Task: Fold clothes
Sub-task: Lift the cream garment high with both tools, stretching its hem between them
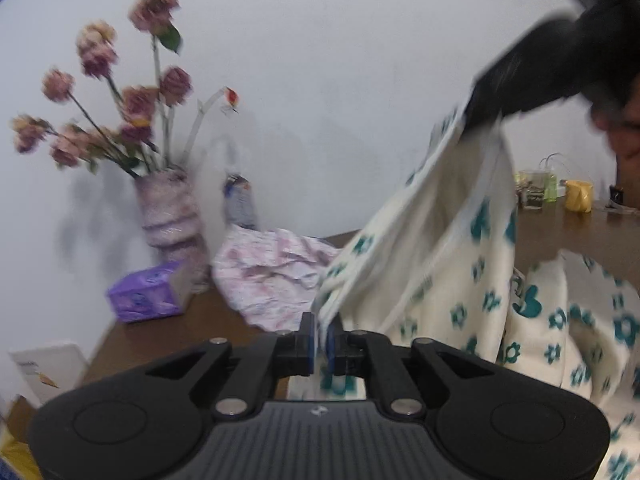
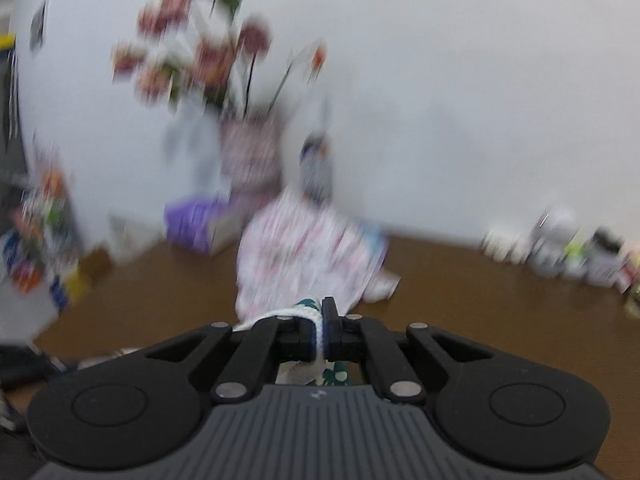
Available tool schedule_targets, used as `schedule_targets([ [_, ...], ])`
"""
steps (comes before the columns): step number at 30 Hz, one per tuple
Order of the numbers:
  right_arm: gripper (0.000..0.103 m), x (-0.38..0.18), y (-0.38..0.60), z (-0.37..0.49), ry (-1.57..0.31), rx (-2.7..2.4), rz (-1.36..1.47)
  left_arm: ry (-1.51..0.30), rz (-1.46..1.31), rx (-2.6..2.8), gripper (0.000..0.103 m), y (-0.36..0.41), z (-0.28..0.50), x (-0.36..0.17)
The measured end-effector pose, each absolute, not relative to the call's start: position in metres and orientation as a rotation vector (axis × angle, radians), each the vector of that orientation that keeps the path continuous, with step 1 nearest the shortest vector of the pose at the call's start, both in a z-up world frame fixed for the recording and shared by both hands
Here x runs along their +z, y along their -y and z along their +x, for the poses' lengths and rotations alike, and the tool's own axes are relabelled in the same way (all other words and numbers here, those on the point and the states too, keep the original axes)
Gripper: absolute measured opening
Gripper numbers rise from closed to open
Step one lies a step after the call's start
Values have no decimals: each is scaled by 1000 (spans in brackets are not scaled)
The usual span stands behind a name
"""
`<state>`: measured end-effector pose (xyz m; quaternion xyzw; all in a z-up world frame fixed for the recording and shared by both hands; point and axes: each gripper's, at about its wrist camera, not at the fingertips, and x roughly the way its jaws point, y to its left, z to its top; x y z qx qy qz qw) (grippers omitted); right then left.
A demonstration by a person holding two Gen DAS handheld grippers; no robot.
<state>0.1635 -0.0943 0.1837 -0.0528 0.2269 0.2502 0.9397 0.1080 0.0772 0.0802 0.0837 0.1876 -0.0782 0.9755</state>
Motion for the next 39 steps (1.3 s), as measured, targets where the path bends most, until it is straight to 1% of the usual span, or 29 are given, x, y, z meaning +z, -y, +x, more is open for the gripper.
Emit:
schedule_targets([
  [2,2,204,108,157,-412,506,-77,-399,118,-195,15,-72,122,84],
  [5,2,220,124,152,-372,484,-52,-416,71,-214,15,-62,138,88],
  [6,2,222,129,150,-362,473,-45,-423,56,-225,14,-59,143,89],
  [7,2,222,134,150,-355,468,-35,-430,41,-235,10,-57,147,90],
  [8,2,221,140,149,-352,468,-20,-435,31,-247,3,-54,151,93],
  [10,2,219,150,148,-349,464,-1,-420,45,-243,2,-50,157,102],
  [12,2,219,161,149,-349,430,-4,-365,73,-219,2,-48,164,126],
  [13,2,224,165,150,-342,412,-4,-330,81,-204,2,-48,167,141],
  [16,2,266,176,153,-271,367,16,-205,76,-168,2,-53,177,214],
  [22,2,349,197,159,-130,278,57,71,145,-89,2,-30,156,381],
  [24,2,380,203,157,-74,248,67,162,157,-65,2,-23,135,415],
  [27,2,435,206,130,78,200,43,284,177,-30,2,-13,104,459],
  [29,2,459,206,114,138,178,19,302,206,-19,2,-7,91,460],
  [31,2,467,203,106,141,164,-18,302,227,-12,2,-5,85,459],
  [34,2,463,205,102,131,171,-39,263,223,-26,2,-4,84,455],
  [39,2,457,214,108,62,184,10,222,238,-38,2,3,89,449],
])
